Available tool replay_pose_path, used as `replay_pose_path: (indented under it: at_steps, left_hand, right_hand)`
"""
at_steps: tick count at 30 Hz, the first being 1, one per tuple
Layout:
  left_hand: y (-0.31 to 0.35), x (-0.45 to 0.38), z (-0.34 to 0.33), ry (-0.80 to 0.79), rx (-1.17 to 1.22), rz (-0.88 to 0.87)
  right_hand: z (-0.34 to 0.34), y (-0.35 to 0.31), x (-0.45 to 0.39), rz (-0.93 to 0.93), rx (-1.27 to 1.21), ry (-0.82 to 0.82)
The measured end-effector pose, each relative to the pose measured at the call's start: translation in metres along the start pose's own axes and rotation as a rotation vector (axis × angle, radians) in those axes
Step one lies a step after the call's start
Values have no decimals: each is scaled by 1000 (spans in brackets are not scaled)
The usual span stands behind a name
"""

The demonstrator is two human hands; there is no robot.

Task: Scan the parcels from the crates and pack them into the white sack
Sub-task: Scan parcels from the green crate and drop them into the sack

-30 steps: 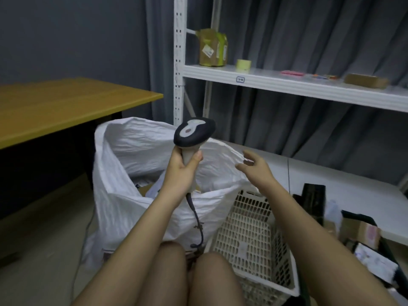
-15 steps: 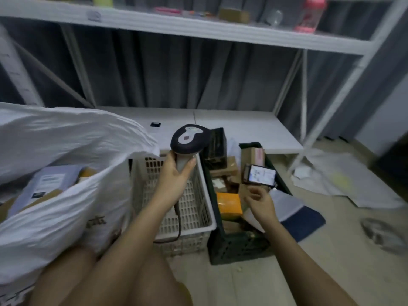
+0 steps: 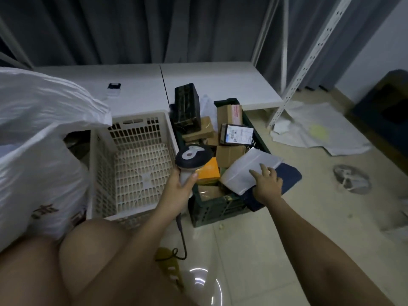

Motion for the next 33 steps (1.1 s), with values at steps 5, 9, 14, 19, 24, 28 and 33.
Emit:
replay_pose_path:
  at_steps: [5,9,14,19,24,28,33]
  left_hand:
    - [-14,-3,9,25,22,54]
    - [-20,-5,18,53,54,66]
    - [-17,-7,35,124,99,47]
    - [0,-9,46,183,154,2]
    - [7,-2,55,207,181,-38]
    - [-5,5,61,216,173,-15]
    - [-21,16,70,236,151,20]
  right_hand:
    - [-26,-10,-19,168,400,-183]
    - [-8,-21,-30,256,409,76]
    - [71,-31,-17,210,-585,686]
    - [92,-42,-5,21,-1493,652]
    - [63,-54,-2,-102,-1451,531]
    - [22,-66,-4,-200,-1304,400]
    - [-11,-69,0,-314,-1228,355]
Point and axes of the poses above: each hand's wrist, its own x-axis away from the middle knuckle, its own z-axis out of the back of the hand, y = z × x, the point moved 5 cm from there along -x, towards the middle knuckle, and after that the axes turned 8 degrees about z, right-handed, at the moved point
